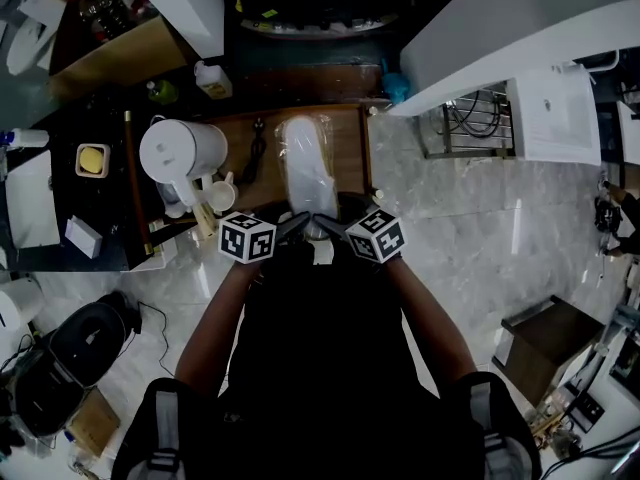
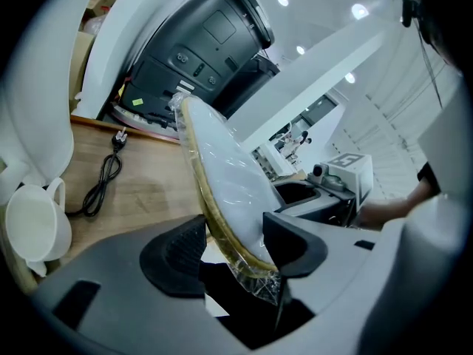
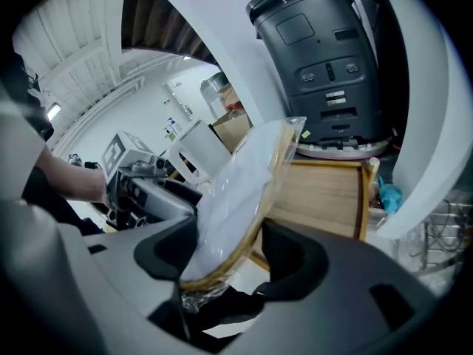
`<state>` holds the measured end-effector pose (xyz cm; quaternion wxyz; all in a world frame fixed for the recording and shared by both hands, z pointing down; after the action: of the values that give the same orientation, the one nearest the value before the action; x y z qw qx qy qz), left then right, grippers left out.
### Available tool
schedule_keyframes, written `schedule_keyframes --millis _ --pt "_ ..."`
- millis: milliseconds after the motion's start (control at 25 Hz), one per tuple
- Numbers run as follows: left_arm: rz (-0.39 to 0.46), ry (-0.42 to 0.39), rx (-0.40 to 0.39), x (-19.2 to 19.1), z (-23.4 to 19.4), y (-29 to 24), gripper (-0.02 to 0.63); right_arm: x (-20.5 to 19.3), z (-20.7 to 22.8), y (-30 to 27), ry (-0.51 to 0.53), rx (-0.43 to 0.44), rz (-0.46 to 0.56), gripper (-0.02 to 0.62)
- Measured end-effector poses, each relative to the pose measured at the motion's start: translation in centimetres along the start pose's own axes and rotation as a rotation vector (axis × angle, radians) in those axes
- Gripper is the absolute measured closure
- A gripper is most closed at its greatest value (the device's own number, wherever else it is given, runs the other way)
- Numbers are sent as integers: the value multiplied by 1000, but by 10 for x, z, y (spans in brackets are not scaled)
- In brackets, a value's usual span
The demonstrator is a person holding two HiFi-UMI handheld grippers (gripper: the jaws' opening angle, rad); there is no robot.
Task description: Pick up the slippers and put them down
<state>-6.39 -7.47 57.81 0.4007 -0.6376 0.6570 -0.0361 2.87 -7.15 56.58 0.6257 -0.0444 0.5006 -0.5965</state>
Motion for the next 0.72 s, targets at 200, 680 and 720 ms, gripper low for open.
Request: schedule_keyframes --millis 200,680,720 --pt "15 -34 13 -1 6 11 360 1 -12 3 0 -10 27 316" --pt "47 -102 8 -2 33 30 360 -2 -36 27 -46 -24 121 316" --pt "56 -100 3 -2 36 31 360 -2 -38 30 -61 -23 133 316"
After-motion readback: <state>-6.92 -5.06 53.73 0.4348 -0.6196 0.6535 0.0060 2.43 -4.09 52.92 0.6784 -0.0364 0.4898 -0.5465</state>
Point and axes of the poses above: the fingertips, and each gripper's own axes: y backward along the fingers, z to its right, x out of its top, the point moved 3 cm from there along y, backward along the fingers, and after that the axes turned 2 degrees about -y, right-handed, at the moved point
